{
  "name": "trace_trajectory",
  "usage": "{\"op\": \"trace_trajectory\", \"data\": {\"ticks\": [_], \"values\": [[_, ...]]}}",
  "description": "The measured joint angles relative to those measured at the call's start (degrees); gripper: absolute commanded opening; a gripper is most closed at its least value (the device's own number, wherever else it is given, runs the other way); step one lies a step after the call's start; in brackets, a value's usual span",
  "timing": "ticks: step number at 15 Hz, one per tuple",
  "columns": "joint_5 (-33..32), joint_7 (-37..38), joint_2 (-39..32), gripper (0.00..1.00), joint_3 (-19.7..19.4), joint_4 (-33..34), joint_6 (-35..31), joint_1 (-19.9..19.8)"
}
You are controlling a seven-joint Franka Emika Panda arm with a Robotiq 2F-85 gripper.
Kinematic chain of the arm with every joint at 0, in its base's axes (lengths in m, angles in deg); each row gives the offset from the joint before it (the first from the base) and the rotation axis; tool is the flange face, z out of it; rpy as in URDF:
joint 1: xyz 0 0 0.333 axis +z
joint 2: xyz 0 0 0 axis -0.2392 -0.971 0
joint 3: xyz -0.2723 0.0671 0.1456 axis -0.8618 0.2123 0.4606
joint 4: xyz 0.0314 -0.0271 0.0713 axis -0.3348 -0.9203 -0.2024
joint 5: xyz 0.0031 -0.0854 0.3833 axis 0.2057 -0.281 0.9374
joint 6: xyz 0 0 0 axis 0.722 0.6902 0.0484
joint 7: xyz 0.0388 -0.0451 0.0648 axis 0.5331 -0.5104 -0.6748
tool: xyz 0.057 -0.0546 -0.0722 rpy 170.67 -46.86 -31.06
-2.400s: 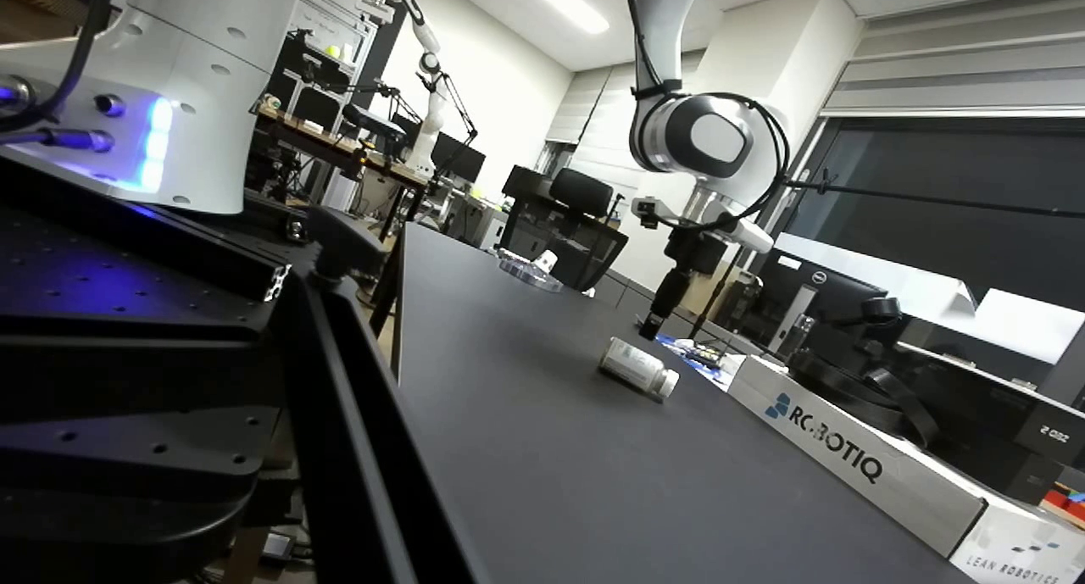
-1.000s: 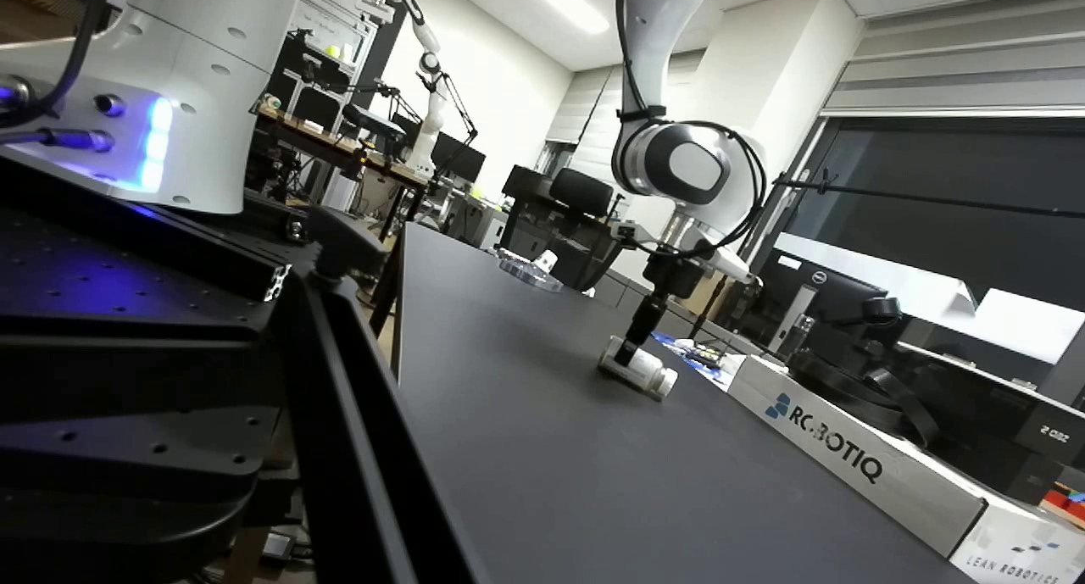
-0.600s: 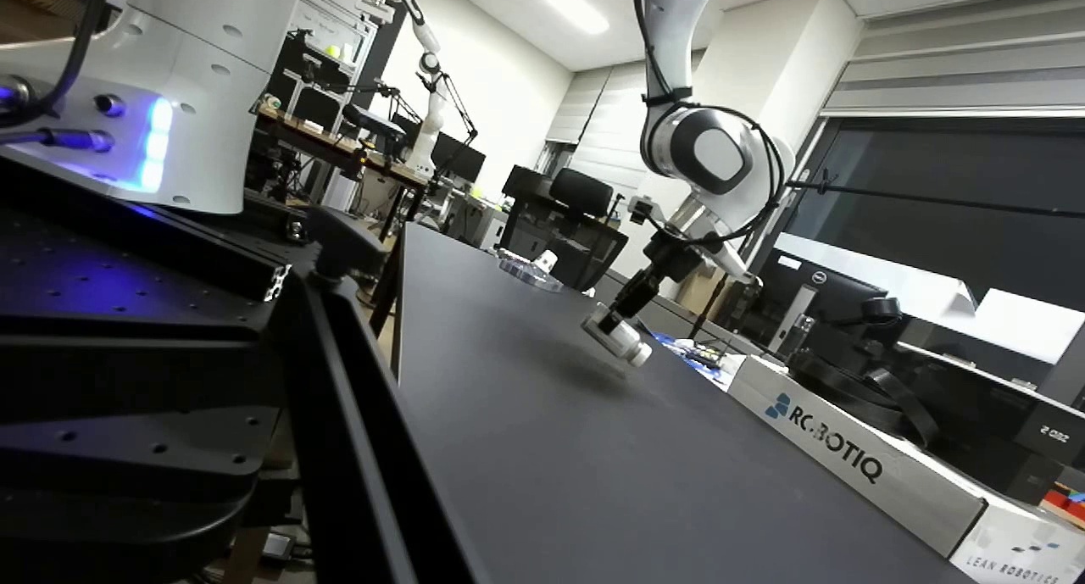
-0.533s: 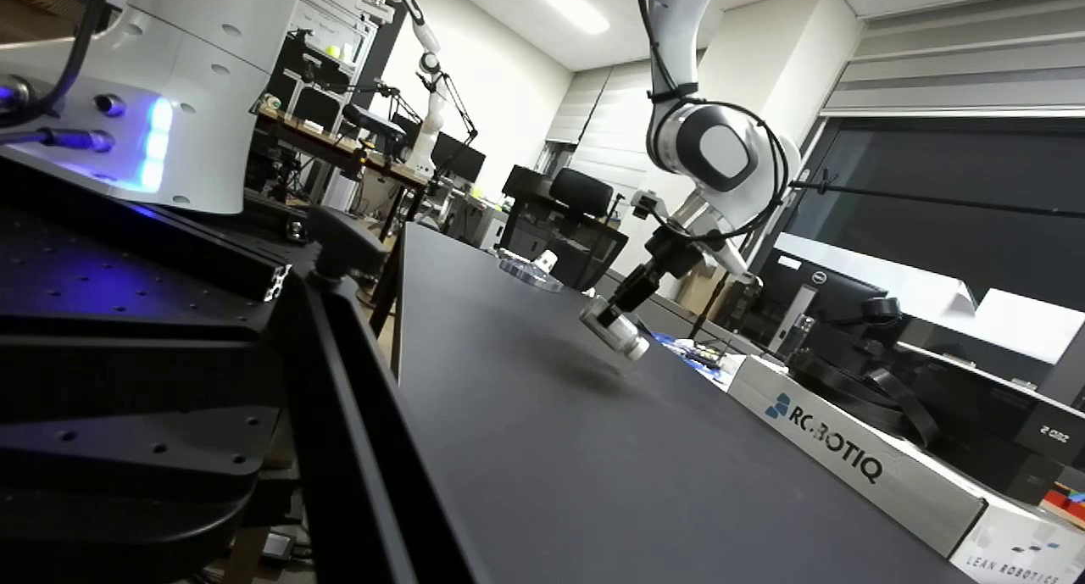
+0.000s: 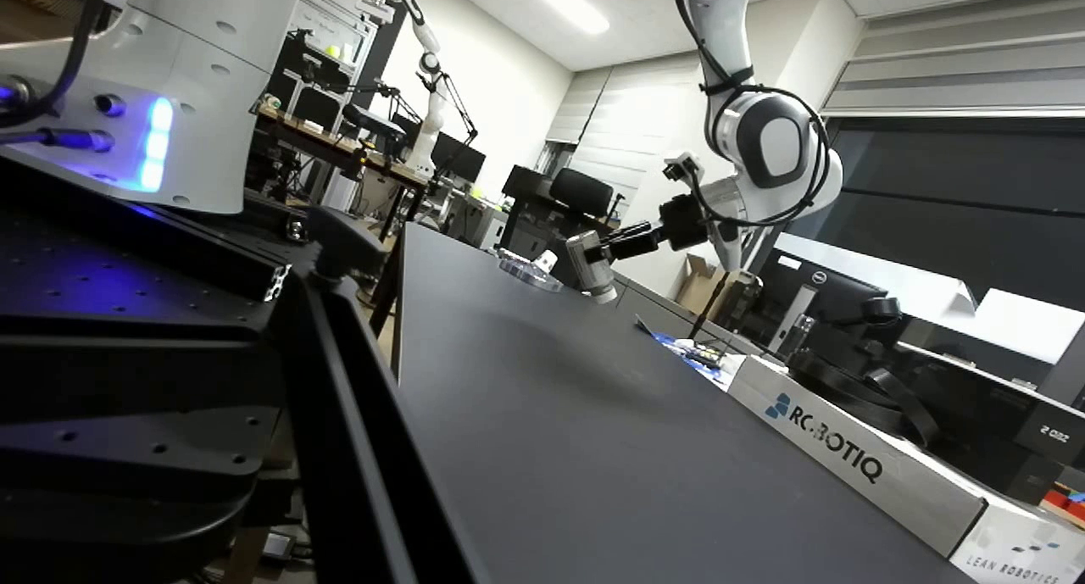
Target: Lay the bottle on its side then place it upside down
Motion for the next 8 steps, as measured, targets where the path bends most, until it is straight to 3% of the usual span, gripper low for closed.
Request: {"op": "trace_trajectory", "data": {"ticks": [4,8], "values": [[3.35,1.03,-8.75,0.30,-0.28,10.08,13.73,-1.07],[7.89,5.76,-18.04,0.30,-0.98,19.33,19.81,-1.55]]}}
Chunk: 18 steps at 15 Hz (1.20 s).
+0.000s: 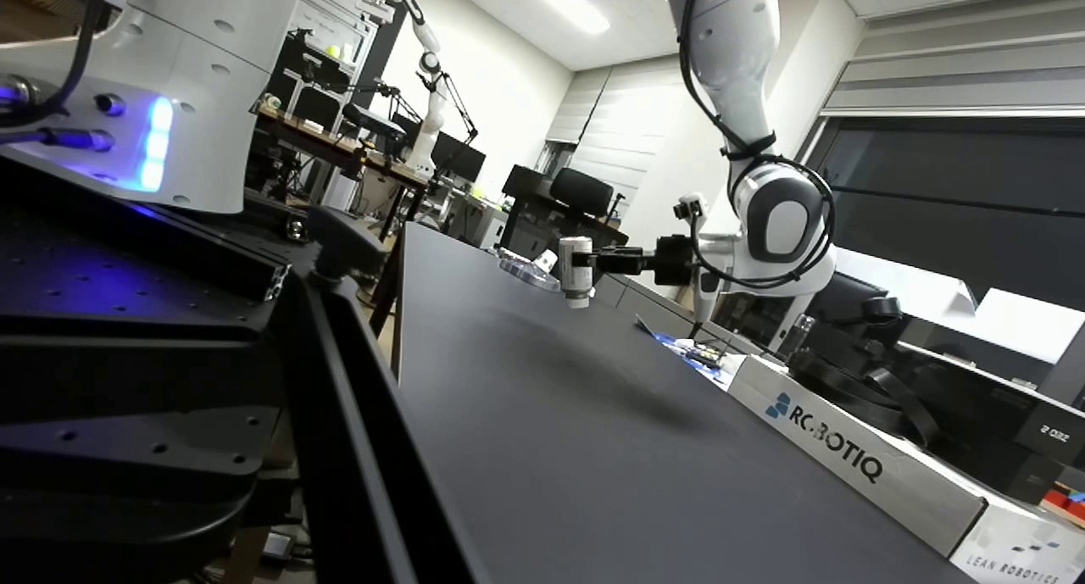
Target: Lay the bottle on its side then place it upside down
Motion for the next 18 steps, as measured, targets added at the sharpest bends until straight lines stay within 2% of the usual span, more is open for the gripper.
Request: {"op": "trace_trajectory", "data": {"ticks": [8,18], "values": [[5.19,8.24,-11.76,0.30,-0.05,13.25,4.67,-0.69],[7.80,14.89,-19.05,0.30,0.02,23.21,8.27,-1.67]]}}
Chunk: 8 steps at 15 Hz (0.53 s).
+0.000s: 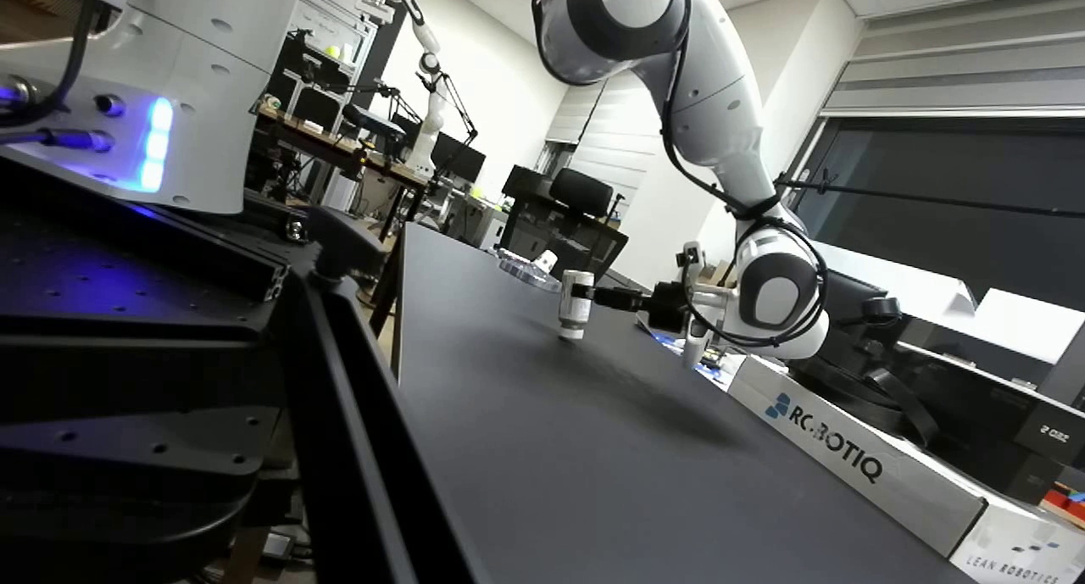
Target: Lay the bottle on its side then place it upside down
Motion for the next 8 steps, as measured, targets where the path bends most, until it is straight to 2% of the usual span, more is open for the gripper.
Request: {"op": "trace_trajectory", "data": {"ticks": [8], "values": [[0.64,3.00,-2.20,0.30,0.18,3.57,1.09,-0.41]]}}
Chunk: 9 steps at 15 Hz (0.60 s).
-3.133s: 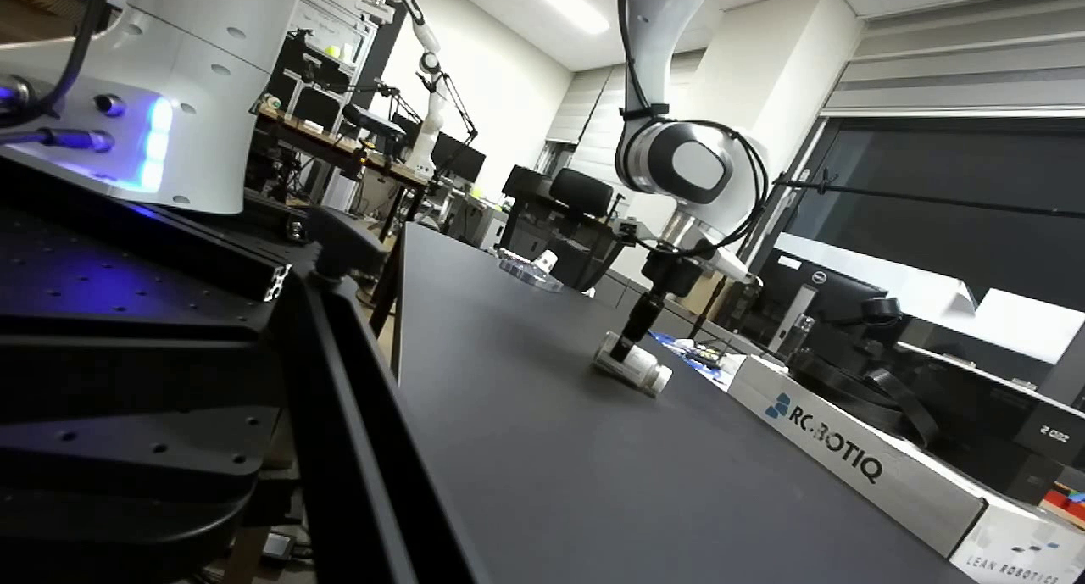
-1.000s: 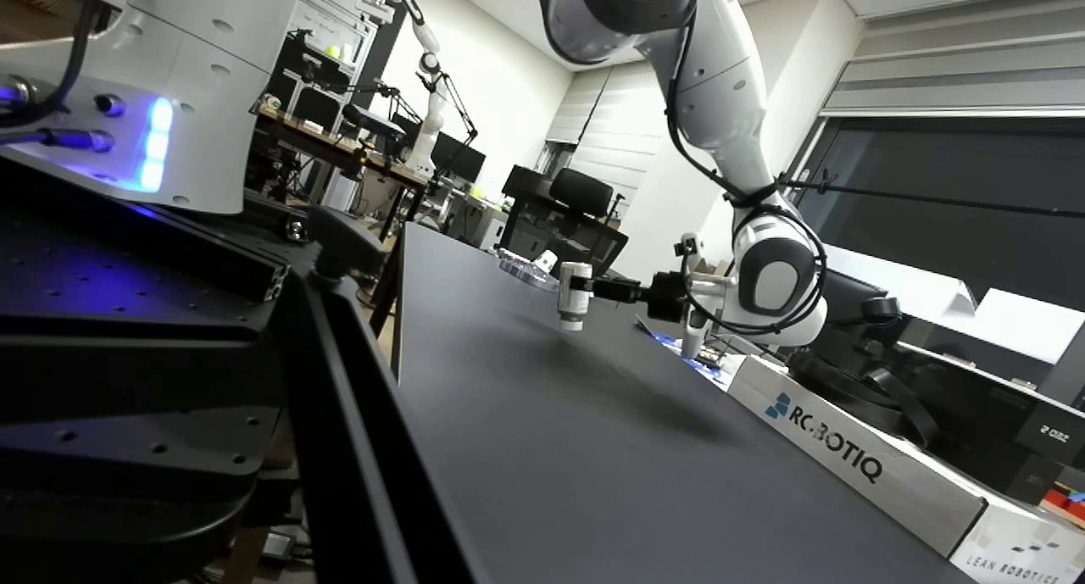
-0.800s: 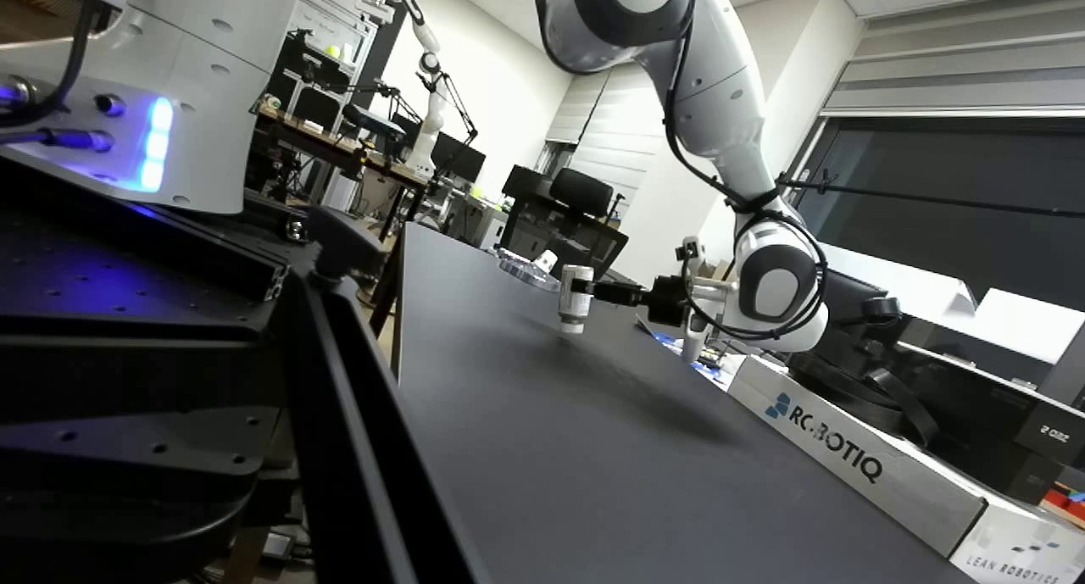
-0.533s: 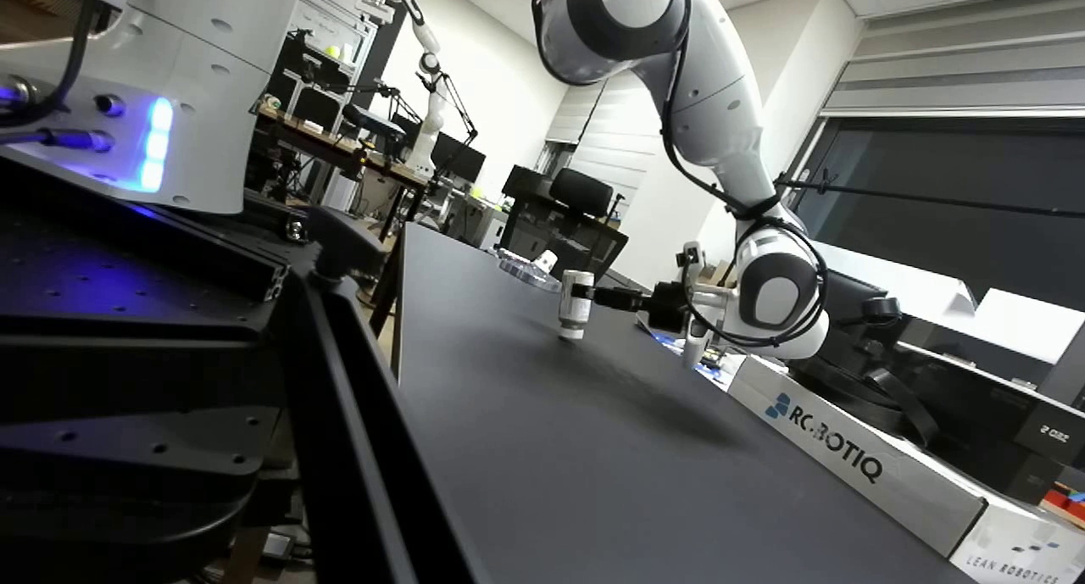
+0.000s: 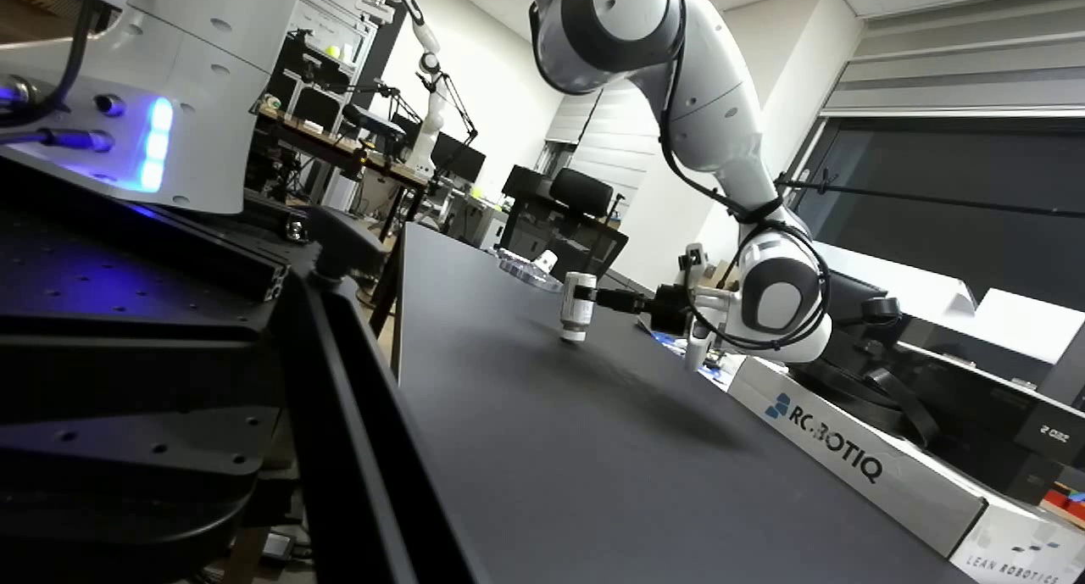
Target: Lay the bottle on its side then place it upside down
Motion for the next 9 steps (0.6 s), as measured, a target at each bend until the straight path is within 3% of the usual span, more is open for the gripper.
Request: {"op": "trace_trajectory", "data": {"ticks": [7,8,9], "values": [[1.07,2.29,-1.32,0.30,0.51,2.02,0.28,-1.18],[1.21,2.60,-1.58,0.80,0.75,2.28,0.38,-1.49],[1.31,2.80,-1.82,0.80,0.86,2.56,0.58,-1.69]]}}
